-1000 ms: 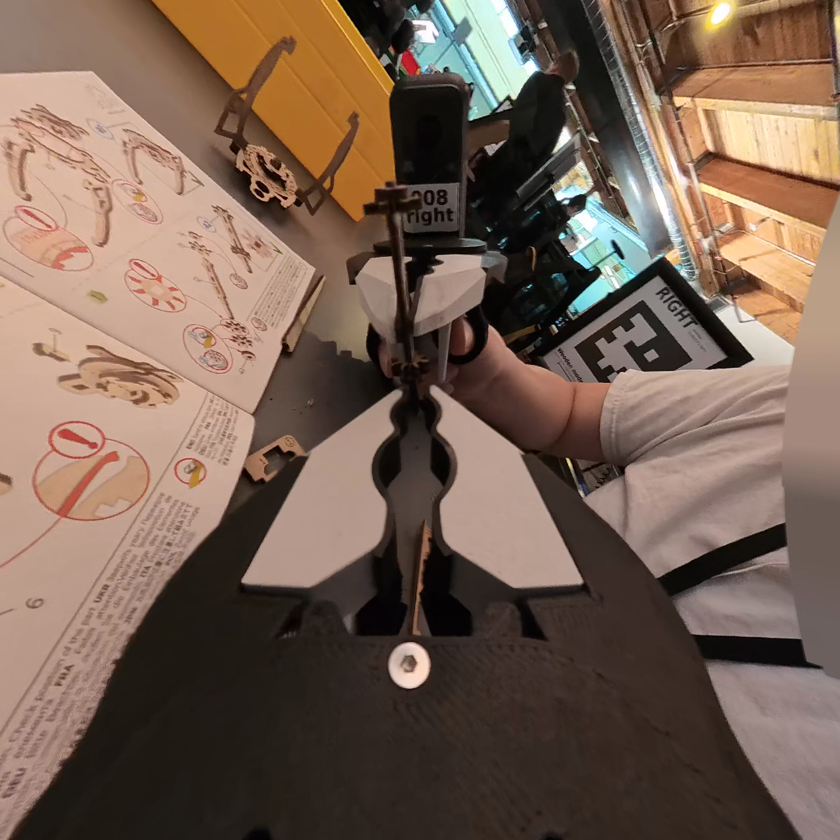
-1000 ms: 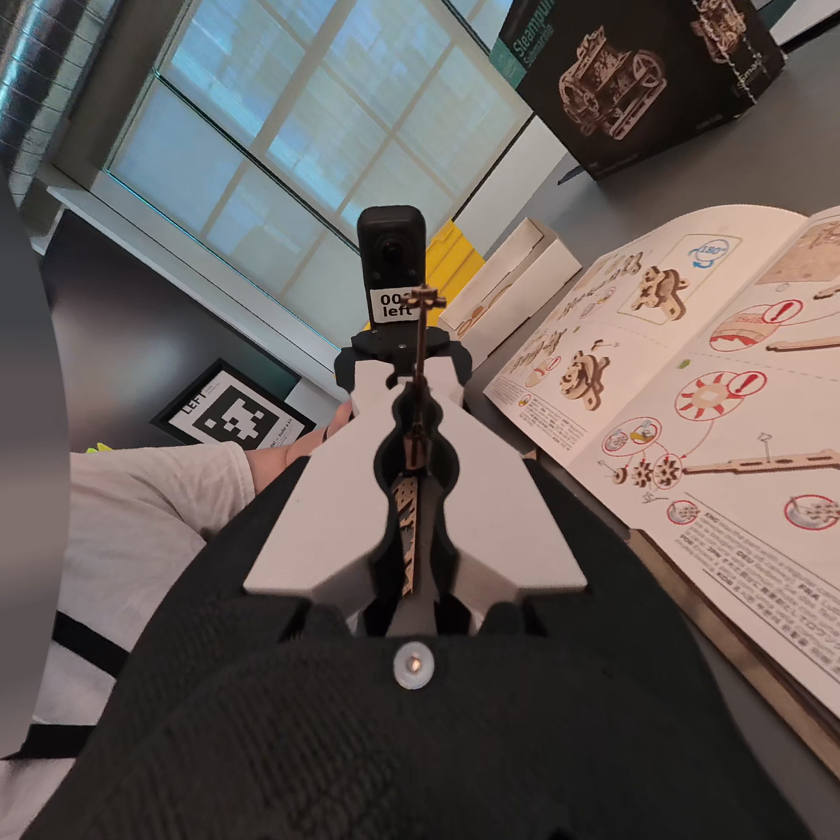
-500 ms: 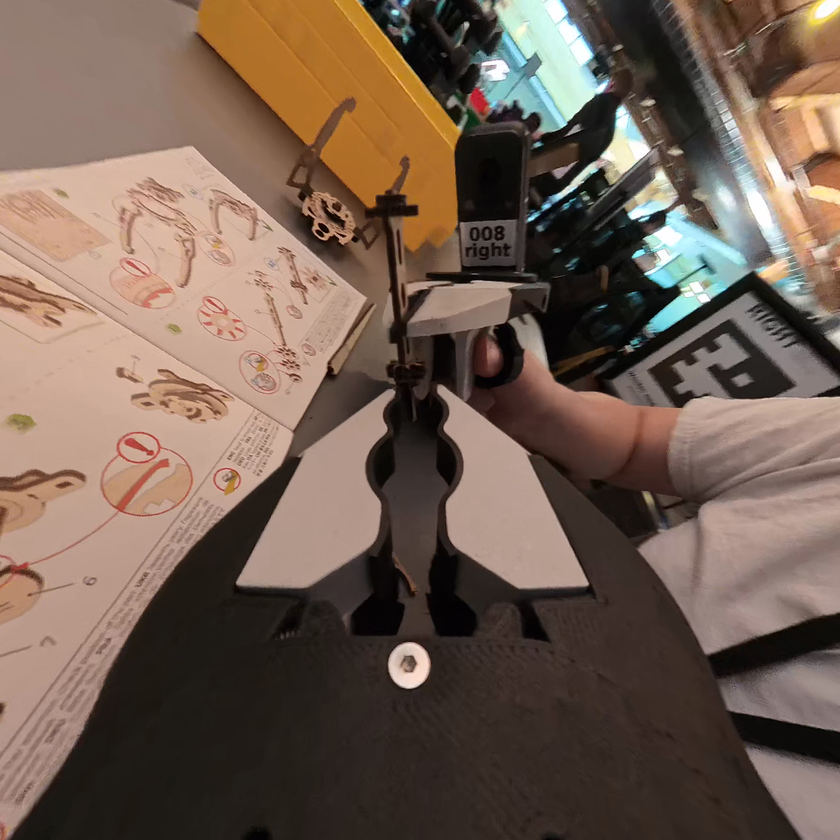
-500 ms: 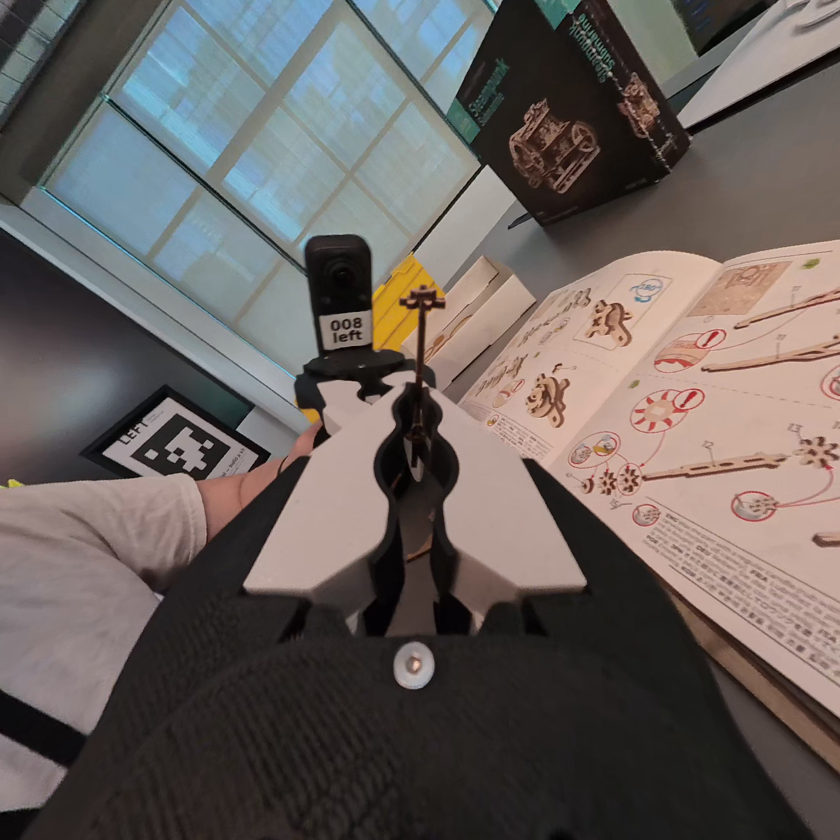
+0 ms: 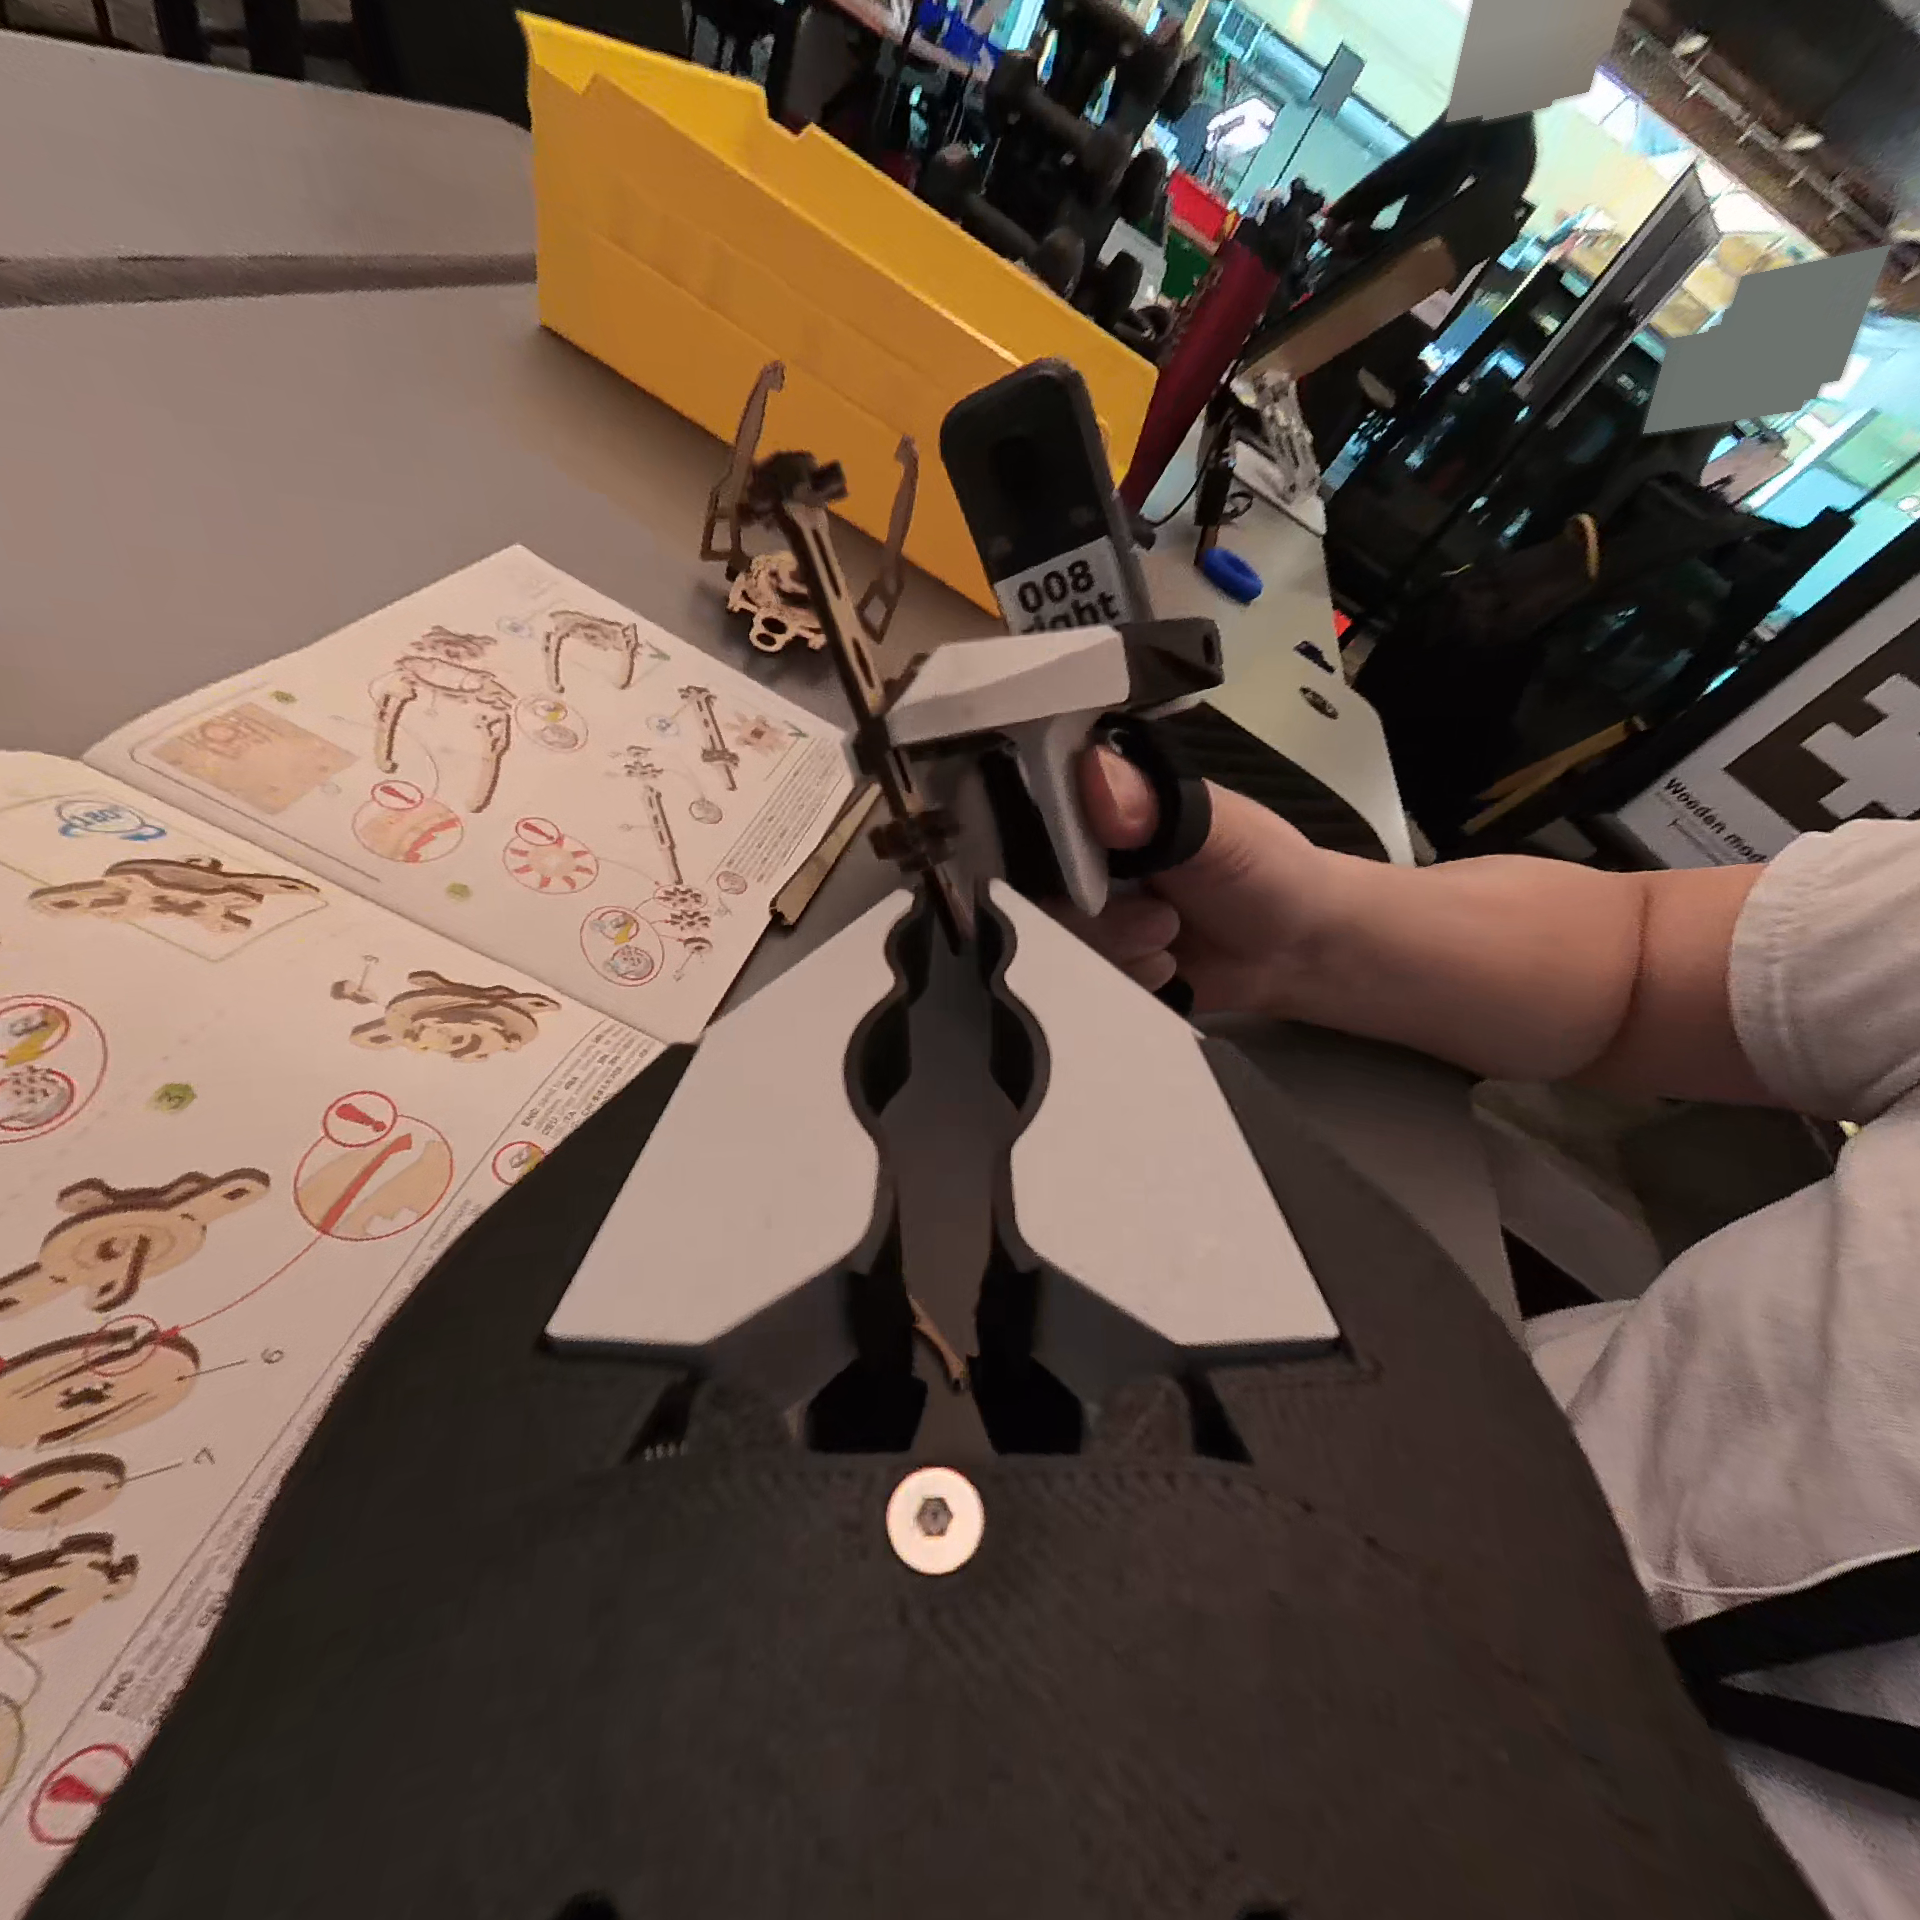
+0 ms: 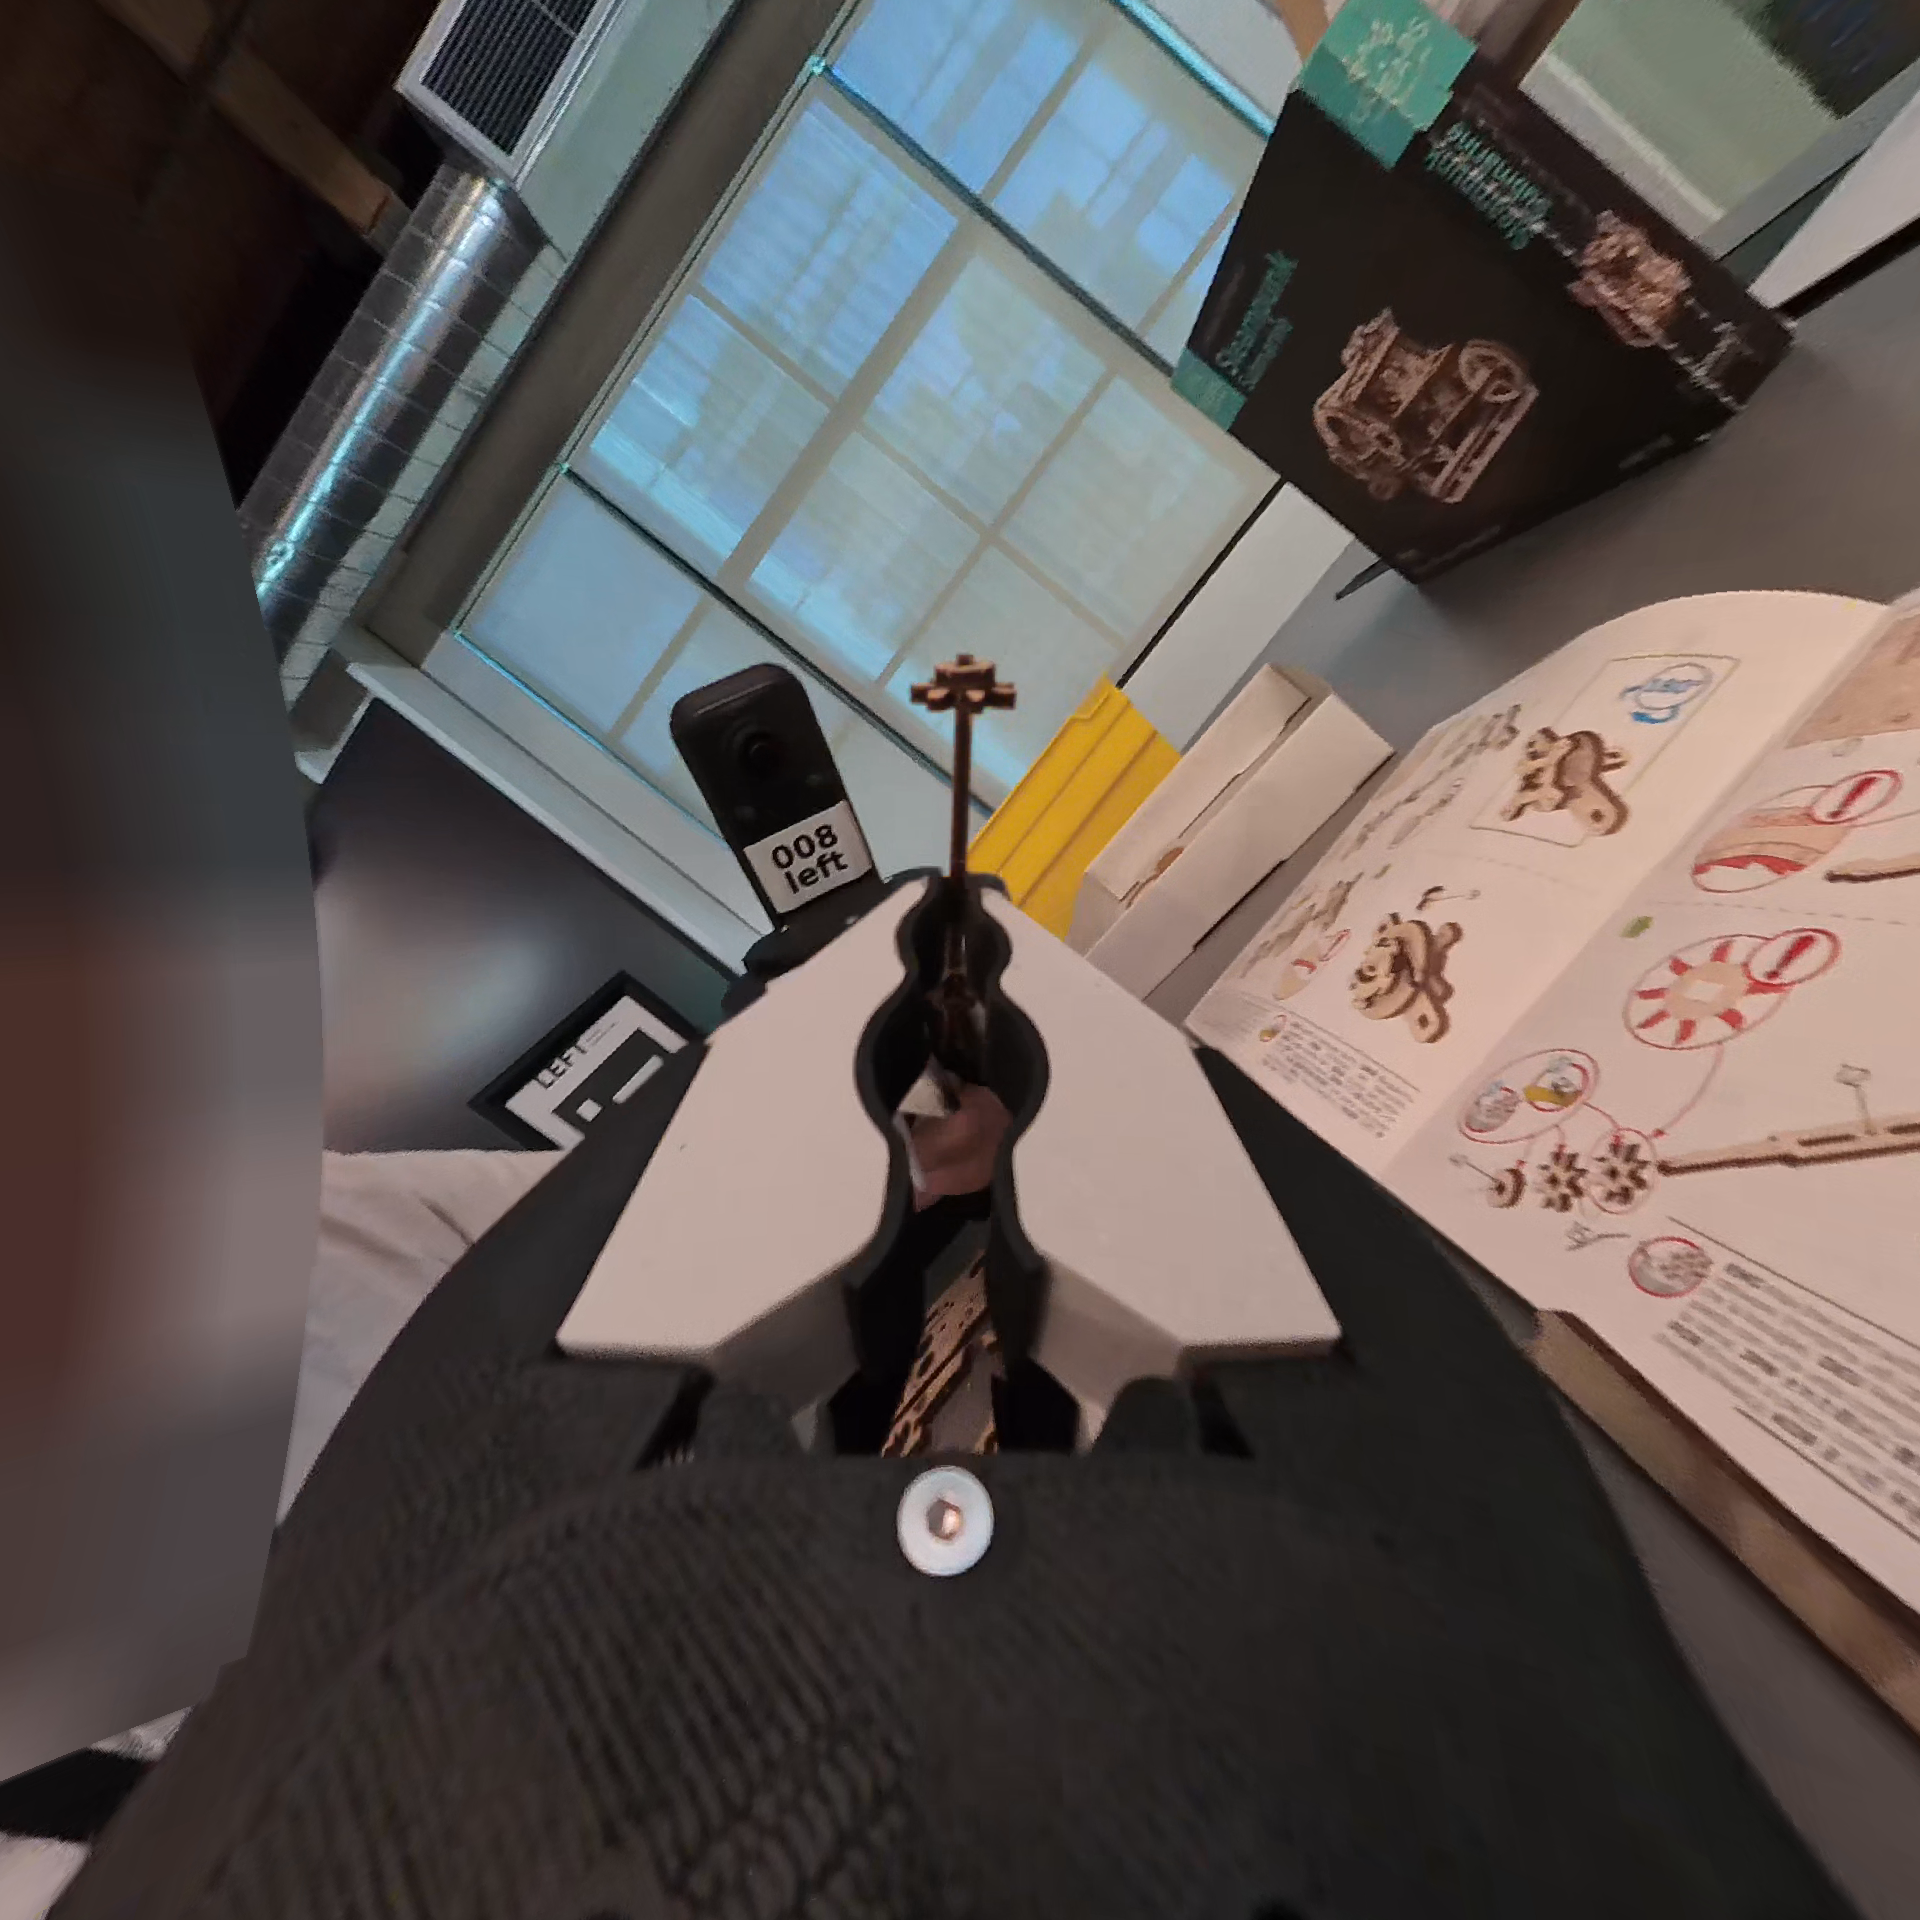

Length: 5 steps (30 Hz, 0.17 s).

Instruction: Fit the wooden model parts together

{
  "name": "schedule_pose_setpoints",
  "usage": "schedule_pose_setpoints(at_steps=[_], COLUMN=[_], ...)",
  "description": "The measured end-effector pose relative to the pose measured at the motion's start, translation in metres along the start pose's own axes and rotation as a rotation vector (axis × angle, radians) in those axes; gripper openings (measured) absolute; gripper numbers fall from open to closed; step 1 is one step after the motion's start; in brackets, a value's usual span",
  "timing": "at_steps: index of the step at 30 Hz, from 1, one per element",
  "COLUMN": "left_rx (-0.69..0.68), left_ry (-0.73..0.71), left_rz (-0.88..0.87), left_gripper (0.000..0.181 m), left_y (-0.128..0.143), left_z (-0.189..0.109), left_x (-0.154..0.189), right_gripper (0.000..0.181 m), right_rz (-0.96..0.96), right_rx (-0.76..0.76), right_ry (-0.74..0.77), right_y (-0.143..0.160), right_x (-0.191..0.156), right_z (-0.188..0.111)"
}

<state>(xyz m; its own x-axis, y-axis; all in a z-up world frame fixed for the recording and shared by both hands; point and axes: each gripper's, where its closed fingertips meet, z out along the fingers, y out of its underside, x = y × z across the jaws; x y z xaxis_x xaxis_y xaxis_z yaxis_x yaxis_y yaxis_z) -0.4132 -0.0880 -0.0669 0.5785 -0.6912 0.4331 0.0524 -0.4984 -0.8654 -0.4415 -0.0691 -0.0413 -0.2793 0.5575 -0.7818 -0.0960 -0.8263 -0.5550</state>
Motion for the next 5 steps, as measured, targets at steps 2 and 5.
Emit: schedule_pose_setpoints(at_steps=[2,5], left_rx=[0.012,0.048], left_ry=[0.035,0.111], left_rz=[-0.008,-0.03], left_gripper=[0.004,0.004], left_y=[-0.001,-0.005], left_z=[-0.002,-0.006], left_x=[0.003,0.012], right_gripper=[0.001,0.001], right_rz=[-0.007,-0.003], right_rx=[-0.007,-0.016], right_ry=[-0.031,-0.083], right_y=[0.001,0.002], right_x=[-0.005,-0.011], right_z=[0.002,0.002])
